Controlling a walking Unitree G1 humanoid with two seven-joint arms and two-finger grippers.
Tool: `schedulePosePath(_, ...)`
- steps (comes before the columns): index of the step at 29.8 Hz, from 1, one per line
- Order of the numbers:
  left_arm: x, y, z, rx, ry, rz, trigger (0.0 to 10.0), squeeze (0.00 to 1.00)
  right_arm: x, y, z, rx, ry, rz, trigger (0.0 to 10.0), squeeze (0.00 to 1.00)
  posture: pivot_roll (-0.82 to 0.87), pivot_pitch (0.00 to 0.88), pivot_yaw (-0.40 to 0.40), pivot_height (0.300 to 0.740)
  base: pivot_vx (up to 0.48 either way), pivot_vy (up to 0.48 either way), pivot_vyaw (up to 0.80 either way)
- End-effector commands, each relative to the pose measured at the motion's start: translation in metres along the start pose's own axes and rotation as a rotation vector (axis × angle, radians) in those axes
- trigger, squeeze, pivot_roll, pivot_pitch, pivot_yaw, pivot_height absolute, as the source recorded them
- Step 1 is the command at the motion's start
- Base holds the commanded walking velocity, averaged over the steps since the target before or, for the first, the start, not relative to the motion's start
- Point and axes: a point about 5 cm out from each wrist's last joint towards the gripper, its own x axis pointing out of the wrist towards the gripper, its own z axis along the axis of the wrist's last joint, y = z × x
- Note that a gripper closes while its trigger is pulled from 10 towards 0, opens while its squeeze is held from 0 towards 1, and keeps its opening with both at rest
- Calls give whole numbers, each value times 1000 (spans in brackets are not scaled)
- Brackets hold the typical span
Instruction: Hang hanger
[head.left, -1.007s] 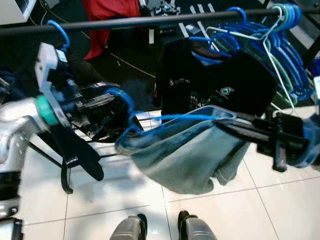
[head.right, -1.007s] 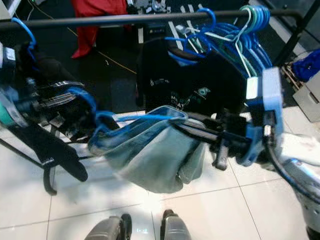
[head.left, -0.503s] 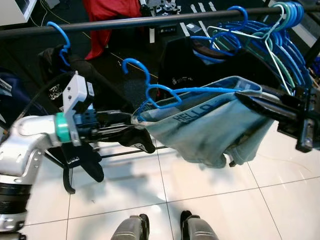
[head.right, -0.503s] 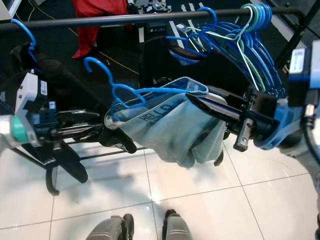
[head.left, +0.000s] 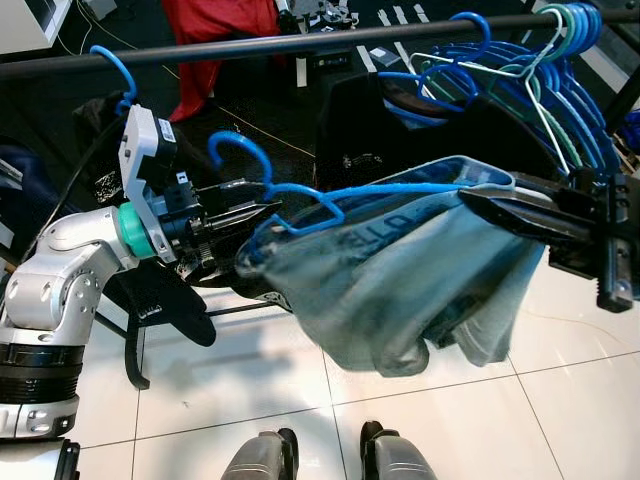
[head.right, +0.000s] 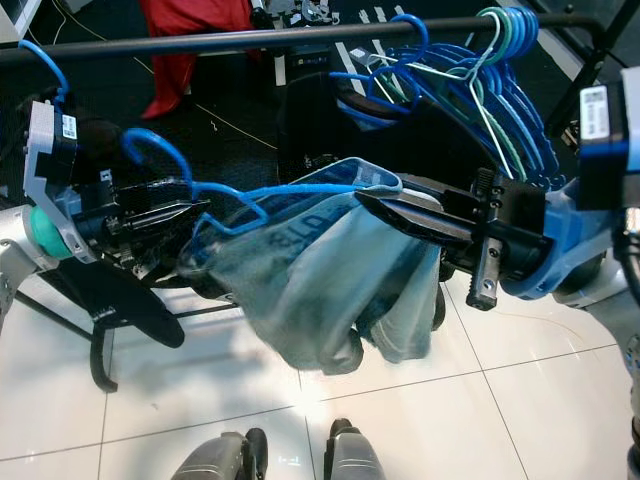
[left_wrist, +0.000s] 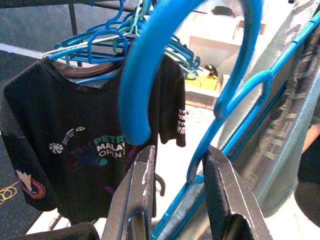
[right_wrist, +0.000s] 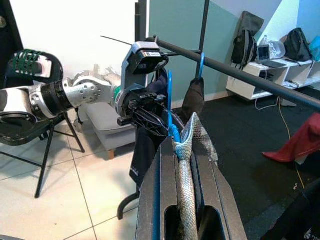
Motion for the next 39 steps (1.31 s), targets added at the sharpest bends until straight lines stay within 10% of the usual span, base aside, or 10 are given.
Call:
schedulePosePath(1, -13, 8, 8, 26, 2, 32, 10000, 0, 0, 7, 2, 1, 12, 45, 10000, 0, -139, 114, 111, 740, 0, 0, 0)
schedulePosePath(5, -29, 12, 21, 29, -2, 21, 10000, 0, -4, 8, 2, 28, 28, 66, 10000, 0, -137, 111, 110, 740, 0, 0, 0)
schedulePosePath(21, -17, -32, 10, -162, 31, -344, 10000, 0, -13, -11, 5, 58, -10, 36, 10000, 0, -138, 112, 112, 740, 0, 0, 0)
schedulePosePath(39, 13, -40, 10, -188, -115, -276, 10000, 0, -2, -11, 15, 50, -135, 65, 10000, 0, -143, 104, 121, 740, 0, 0, 0)
